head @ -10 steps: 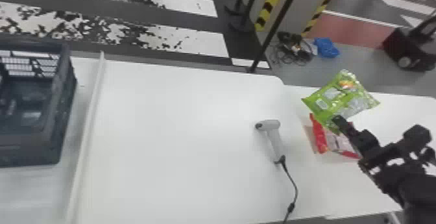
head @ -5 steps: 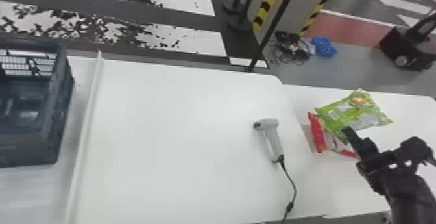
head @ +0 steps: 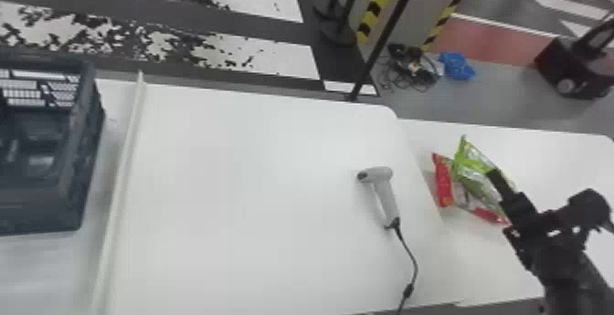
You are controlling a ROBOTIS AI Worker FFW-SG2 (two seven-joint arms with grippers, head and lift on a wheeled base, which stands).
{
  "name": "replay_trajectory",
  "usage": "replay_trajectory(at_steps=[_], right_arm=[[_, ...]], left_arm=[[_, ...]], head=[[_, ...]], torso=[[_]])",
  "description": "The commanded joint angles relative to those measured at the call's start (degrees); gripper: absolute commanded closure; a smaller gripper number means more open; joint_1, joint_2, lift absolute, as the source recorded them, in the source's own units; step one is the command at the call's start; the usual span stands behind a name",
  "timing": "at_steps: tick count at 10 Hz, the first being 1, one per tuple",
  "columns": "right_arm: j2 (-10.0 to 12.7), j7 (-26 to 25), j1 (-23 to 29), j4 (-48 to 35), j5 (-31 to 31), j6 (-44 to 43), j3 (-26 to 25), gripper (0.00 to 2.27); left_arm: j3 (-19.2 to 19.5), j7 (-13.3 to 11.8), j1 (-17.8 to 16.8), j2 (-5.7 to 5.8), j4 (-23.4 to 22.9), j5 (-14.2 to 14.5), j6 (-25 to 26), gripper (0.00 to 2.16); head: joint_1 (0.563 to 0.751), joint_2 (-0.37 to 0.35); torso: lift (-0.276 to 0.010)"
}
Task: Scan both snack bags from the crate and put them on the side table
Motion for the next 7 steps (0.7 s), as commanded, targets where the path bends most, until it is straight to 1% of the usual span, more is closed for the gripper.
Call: replay_trajectory(at_steps=[1, 2, 3, 4, 5, 6, 7], right_arm=[[3.54, -1.26, 4.98, -11.04, 0.15, -2.93, 1.46, 0.06], [6.18, -2.75, 8.32, -18.51, 2.43, -4.69, 3.4, 0.06], [8.55, -4.25, 11.92, -25.54, 5.77, -8.9, 6.74, 0.05], [10.49, -5.83, 15.61, -31.87, 9.46, -13.47, 11.31, 0.04], [11.98, -7.5, 19.04, -37.49, 13.77, -17.69, 16.49, 0.04], [13.21, -8.82, 21.85, -42.33, 17.29, -19.98, 21.5, 0.04], [14.71, -9.17, 24.05, -45.49, 19.75, -20.33, 25.55, 0.04]], left_arm=[[-0.04, 0.17, 0.03, -0.07, -0.36, -0.05, 0.0, 0.09], [-0.13, 0.61, 0.3, -0.34, -1.5, 0.57, 0.7, 0.08], [-0.39, 1.49, 0.47, -0.51, -3.26, 0.21, 1.58, 0.08], [-1.09, 2.9, 0.47, -0.69, -4.31, -0.05, 3.34, 0.08], [-2.24, 5.45, 0.47, -0.86, -5.63, -1.63, 5.27, 0.08], [-3.99, 8.17, 0.47, -1.04, -6.86, -3.48, 7.21, 0.08], [-6.1, 10.37, 0.38, -1.21, -7.48, -5.24, 7.56, 0.08]], head=[[0.695, -0.35], [0.695, -0.35], [0.695, -0.35], [0.695, -0.35], [0.695, -0.35], [0.695, -0.331], [0.695, -0.294]], torso=[[-0.087], [-0.087], [-0.087], [-0.087], [-0.087], [-0.087], [-0.087]])
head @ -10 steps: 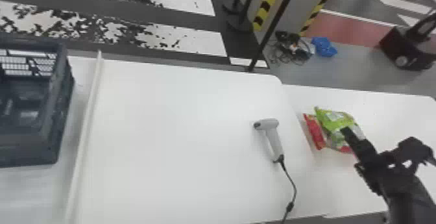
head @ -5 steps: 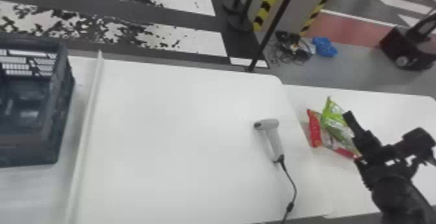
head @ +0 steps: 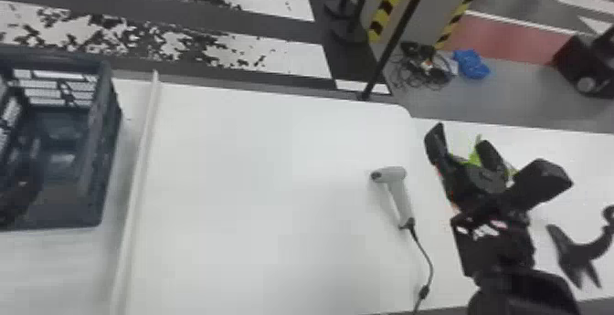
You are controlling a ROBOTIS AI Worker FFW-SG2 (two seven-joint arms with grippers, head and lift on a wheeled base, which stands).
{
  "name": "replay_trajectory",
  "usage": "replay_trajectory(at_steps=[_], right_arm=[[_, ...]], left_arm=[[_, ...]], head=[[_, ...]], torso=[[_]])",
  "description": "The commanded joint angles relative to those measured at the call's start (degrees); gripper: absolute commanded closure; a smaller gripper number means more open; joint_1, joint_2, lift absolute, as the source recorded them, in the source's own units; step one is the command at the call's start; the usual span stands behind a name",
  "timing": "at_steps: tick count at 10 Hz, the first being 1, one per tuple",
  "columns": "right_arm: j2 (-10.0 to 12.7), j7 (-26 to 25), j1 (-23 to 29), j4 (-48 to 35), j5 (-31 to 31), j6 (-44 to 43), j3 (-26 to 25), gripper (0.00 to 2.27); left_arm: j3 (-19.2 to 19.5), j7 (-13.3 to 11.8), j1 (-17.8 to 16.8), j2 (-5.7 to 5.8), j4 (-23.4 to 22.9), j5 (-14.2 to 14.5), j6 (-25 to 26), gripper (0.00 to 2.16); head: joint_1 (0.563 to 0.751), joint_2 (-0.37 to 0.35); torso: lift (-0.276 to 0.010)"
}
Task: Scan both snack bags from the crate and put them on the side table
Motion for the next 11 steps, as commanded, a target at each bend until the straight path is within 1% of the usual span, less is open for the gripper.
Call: replay_trajectory(at_steps=[1, 2, 3, 4, 5, 6, 7, 9, 11], right_arm=[[1.78, -1.53, 3.01, -3.18, 5.87, -2.91, 7.4, 0.04], [1.95, -2.76, 4.41, -3.18, 9.74, -4.5, 11.53, 0.04], [2.74, -3.81, 5.91, -3.18, 12.55, -6.61, 14.6, 0.04], [3.8, -5.66, 7.05, -3.09, 15.8, -7.49, 16.89, 0.04], [4.41, -6.98, 8.11, -3.09, 17.73, -7.84, 18.56, 0.04], [5.47, -7.15, 9.25, -3.0, 19.4, -8.72, 19.53, 0.04], [5.64, -7.85, 9.86, -2.56, 20.99, -9.07, 20.14, 0.04], [5.64, -8.47, 10.3, -2.39, 22.13, -9.07, 20.32, 0.04], [5.64, -8.47, 10.39, -2.39, 22.13, -9.07, 20.14, 0.04]], left_arm=[[-3.61, 2.63, -0.34, -0.16, -0.73, -2.35, 1.13, 0.08], [-5.9, 4.12, -0.78, -0.16, -0.73, -4.11, 1.66, 0.08], [-7.39, 4.56, -0.96, -0.16, -0.73, -4.99, 2.19, 0.08], [-8.71, 5.09, -0.96, -0.16, -0.73, -5.51, 2.19, 0.08], [-9.85, 5.88, -0.78, -0.16, -0.73, -6.83, 2.19, 0.08], [-11.08, 6.5, -0.69, 0.02, -0.9, -8.5, 2.19, 0.08], [-11.34, 6.5, -0.6, 0.11, -1.08, -8.59, 2.19, 0.08], [-11.96, 6.41, 0.01, 0.46, -2.4, -11.4, 2.19, 0.08], [-12.05, 6.41, 0.27, 0.46, -2.57, -11.49, 2.19, 0.08]], head=[[0.695, -0.237], [0.695, -0.189], [0.695, -0.153], [0.695, -0.125], [0.695, -0.116], [0.695, -0.103], [0.695, -0.094], [0.695, -0.09], [0.695, -0.093]], torso=[[-0.087], [-0.087], [-0.087], [-0.087], [-0.087], [-0.087], [-0.087], [-0.087], [-0.087]])
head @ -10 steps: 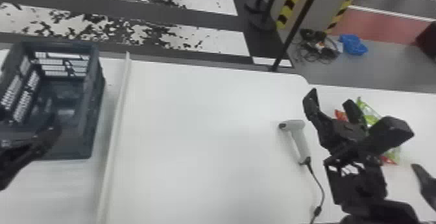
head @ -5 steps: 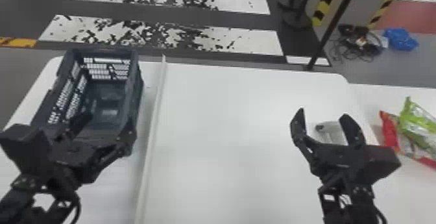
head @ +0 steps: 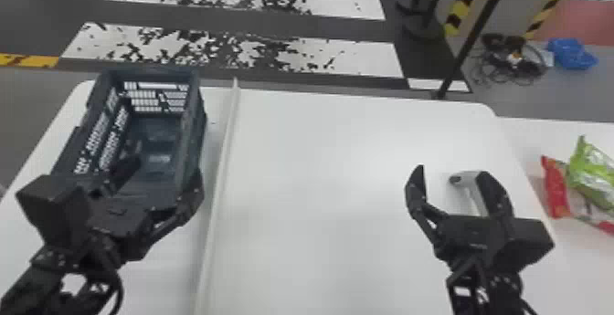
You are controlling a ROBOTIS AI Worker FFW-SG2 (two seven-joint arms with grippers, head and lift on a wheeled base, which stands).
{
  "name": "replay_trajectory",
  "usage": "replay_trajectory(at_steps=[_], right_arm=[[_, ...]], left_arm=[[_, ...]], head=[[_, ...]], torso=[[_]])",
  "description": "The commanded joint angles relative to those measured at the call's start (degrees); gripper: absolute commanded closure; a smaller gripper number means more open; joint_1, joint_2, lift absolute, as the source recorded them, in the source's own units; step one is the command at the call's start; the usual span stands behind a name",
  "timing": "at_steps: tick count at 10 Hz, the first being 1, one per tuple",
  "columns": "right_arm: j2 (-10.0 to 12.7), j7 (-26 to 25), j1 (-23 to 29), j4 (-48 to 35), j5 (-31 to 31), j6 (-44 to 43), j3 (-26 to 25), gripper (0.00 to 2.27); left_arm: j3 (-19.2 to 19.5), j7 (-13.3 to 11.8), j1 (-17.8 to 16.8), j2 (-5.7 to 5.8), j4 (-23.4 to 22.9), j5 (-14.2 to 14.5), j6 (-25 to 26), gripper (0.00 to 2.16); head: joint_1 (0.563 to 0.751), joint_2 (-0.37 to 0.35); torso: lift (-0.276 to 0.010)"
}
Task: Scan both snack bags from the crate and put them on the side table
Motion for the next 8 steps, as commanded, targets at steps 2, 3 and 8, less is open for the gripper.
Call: replay_trajectory(at_steps=[2, 3, 8], right_arm=[[0.0, 0.0, 0.1, -0.09, -0.09, 0.0, -0.45, 0.04], [0.0, -0.09, 0.19, -0.09, -0.17, 0.0, -0.53, 0.04], [0.18, -0.18, 0.19, 0.0, -0.61, 0.0, -0.71, 0.04]], left_arm=[[-0.04, 0.09, 0.09, -0.08, -0.05, -0.33, 0.0, 0.08], [-0.04, 0.09, 0.0, -0.26, -0.05, -0.41, 0.0, 0.08], [-0.47, 0.26, -0.53, -0.35, 0.04, -0.41, 0.0, 0.08]], head=[[0.695, -0.098], [0.695, -0.1], [0.695, -0.108]], torso=[[-0.087], [-0.087], [-0.087]])
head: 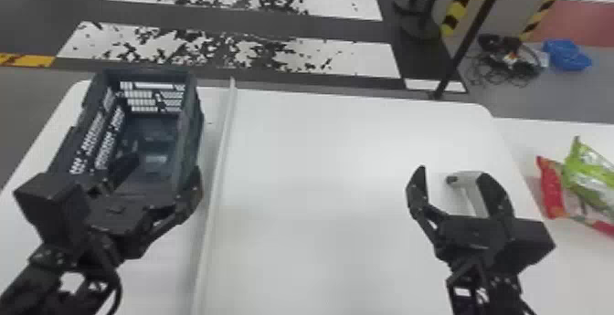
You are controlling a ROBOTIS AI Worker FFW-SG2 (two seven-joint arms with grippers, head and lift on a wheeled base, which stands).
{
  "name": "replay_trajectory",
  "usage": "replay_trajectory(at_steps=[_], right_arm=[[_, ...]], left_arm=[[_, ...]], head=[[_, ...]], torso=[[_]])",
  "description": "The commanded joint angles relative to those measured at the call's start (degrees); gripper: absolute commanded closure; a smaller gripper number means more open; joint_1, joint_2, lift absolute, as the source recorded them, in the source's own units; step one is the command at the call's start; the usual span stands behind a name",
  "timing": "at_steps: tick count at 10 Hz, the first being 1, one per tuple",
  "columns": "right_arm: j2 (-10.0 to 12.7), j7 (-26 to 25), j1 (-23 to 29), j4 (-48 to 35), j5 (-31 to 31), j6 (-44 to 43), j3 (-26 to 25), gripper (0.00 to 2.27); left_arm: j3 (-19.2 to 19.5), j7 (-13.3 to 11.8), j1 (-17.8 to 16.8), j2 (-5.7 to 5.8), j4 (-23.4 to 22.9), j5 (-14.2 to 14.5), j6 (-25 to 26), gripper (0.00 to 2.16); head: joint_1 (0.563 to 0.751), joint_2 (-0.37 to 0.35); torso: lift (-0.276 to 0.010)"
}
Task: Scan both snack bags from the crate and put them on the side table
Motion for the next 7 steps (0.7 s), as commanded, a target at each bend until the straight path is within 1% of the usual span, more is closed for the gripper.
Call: replay_trajectory(at_steps=[1, 7], right_arm=[[0.06, -0.03, 0.03, 0.01, -0.01, 0.18, 0.0, 0.04], [0.06, 0.06, 0.03, 0.18, -0.01, 0.0, 0.35, 0.04]], left_arm=[[-0.26, 0.53, -0.23, 0.0, 0.02, 0.0, 0.0, 0.08], [-0.35, 0.61, -0.14, -0.09, 0.02, 0.18, -0.18, 0.08]], head=[[0.695, -0.109], [0.695, -0.107]], torso=[[-0.087], [-0.087]])
